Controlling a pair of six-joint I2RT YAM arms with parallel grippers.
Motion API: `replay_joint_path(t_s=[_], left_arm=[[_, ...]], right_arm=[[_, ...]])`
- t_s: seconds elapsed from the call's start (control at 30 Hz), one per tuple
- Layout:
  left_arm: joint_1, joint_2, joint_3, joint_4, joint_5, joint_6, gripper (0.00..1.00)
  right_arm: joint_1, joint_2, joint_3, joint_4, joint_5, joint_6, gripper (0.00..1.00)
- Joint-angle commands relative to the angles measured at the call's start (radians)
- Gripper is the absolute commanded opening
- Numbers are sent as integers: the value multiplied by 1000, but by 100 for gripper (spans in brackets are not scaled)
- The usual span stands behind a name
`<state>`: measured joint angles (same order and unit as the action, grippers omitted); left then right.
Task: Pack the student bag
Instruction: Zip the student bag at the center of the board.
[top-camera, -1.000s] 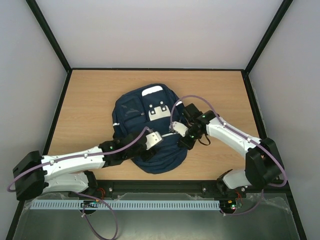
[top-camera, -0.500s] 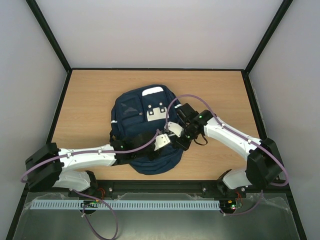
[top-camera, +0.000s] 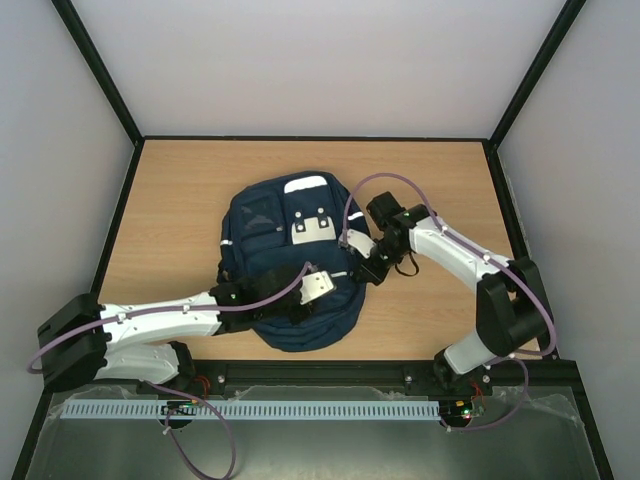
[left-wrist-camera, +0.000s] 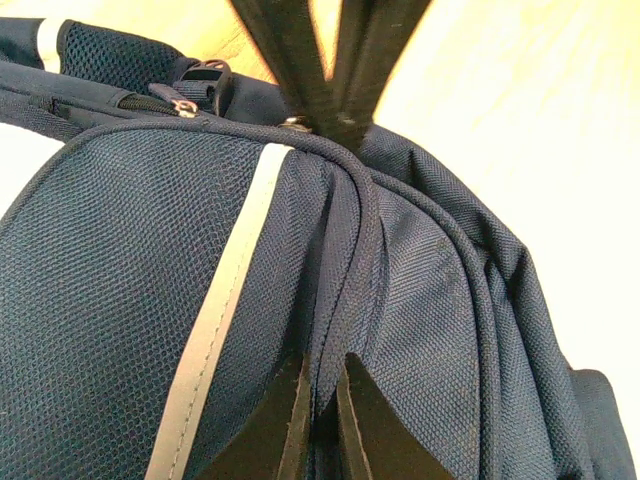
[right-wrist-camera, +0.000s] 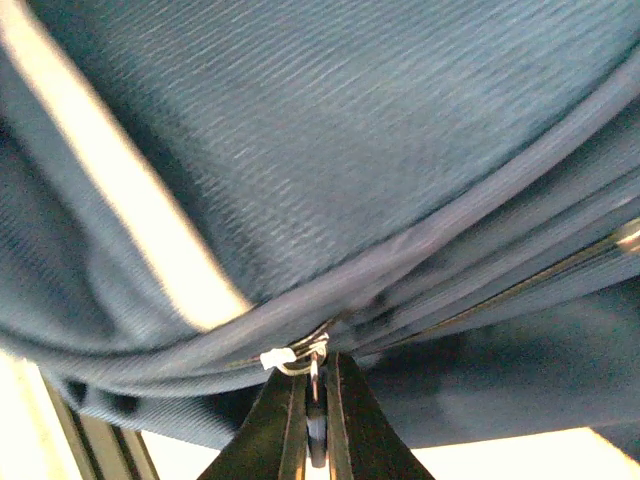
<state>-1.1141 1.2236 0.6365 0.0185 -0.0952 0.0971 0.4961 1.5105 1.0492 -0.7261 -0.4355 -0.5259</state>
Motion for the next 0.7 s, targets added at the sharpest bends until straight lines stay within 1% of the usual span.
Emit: replay_joint_path(t_s=[0.0, 0.1, 0.23, 0.3, 0.37, 0.4, 0.43, 0.5, 0.57, 0.67], left_arm=[[-45, -60, -20, -17, 47, 26, 3], [-73, -63, -27, -2, 41, 42, 3], [-83, -62, -33, -1, 25, 34, 3], [-85, -61, -29, -9, 4, 26, 4], [-85, -61, -23, -21, -32, 9, 10], [-85, -63, -17, -28, -45, 5, 14], [-85, -64, -9, -34, -63, -6, 20], [-84, -72, 20, -57, -109, -26, 37], [-78, -81, 53, -92, -162, -41, 49], [-39, -97, 112, -166, -226, -61, 58]], right_arm=[[-24, 79, 72, -18, 84, -4, 1], [-24, 126, 123, 7, 81, 24, 1], [-24, 162, 155, 35, 94, 64, 1], [-24, 156, 156, 36, 100, 71, 6], [-24, 133, 148, 36, 110, 72, 12], [-24, 116, 142, 33, 124, 71, 17], [-25, 98, 134, 31, 135, 70, 23], [-29, 47, 117, 27, 161, 74, 36], [-37, -14, 99, 30, 183, 86, 45], [-56, -102, 89, 30, 214, 115, 53]])
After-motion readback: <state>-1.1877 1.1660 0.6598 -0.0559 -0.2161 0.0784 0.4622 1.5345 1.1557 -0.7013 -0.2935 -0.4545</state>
